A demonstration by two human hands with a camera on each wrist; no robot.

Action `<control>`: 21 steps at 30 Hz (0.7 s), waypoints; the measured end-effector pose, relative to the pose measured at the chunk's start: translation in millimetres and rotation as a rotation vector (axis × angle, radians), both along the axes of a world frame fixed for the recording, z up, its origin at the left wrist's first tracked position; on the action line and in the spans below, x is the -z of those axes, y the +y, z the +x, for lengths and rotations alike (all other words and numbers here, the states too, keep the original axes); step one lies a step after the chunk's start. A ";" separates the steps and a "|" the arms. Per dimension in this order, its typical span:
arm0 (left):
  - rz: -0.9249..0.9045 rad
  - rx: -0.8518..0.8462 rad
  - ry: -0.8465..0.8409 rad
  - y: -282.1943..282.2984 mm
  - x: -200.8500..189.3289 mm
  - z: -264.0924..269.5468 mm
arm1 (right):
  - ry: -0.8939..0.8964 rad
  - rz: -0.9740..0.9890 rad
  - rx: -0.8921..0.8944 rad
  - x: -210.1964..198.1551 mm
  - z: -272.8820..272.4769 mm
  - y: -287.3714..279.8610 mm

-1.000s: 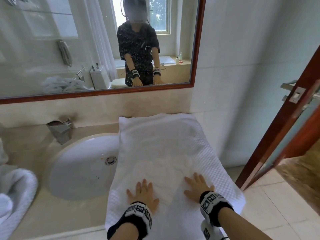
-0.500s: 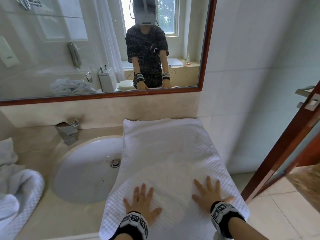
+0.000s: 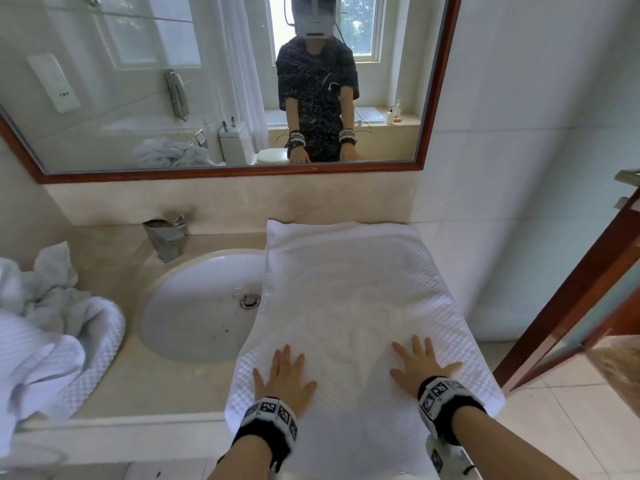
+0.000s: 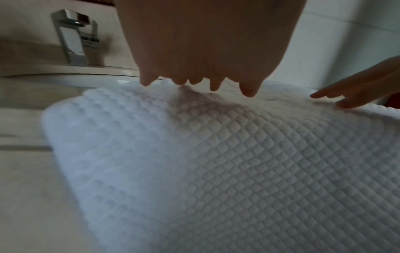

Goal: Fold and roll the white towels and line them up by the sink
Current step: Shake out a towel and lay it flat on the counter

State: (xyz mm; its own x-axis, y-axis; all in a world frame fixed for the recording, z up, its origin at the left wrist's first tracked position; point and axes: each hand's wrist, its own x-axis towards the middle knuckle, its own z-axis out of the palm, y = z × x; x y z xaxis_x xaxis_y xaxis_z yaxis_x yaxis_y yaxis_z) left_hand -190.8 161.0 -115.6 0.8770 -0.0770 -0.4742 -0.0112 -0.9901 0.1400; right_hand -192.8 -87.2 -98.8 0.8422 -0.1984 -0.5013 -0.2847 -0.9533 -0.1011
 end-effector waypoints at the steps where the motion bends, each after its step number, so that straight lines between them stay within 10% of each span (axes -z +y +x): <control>1: 0.001 -0.043 -0.026 7.1 -0.6 -2.0 | -0.017 0.000 -0.018 -1.2 -2.5 5.6; 9: -0.014 -0.453 -0.288 73.3 -8.9 -36.8 | -0.205 0.144 -0.101 -18.4 4.9 72.6; 21: -0.412 -0.713 -0.064 94.0 -9.1 -35.8 | -0.050 0.382 -0.441 -36.2 53.3 219.1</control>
State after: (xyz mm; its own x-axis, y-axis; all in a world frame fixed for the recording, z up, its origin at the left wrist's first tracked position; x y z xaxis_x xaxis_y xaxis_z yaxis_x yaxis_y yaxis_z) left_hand -226.6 254.9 -106.5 0.8056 0.3513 -0.4771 0.5800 -0.6319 0.5141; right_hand -139.5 131.9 -62.6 0.8289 0.3630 -0.4255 0.1446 -0.8740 -0.4640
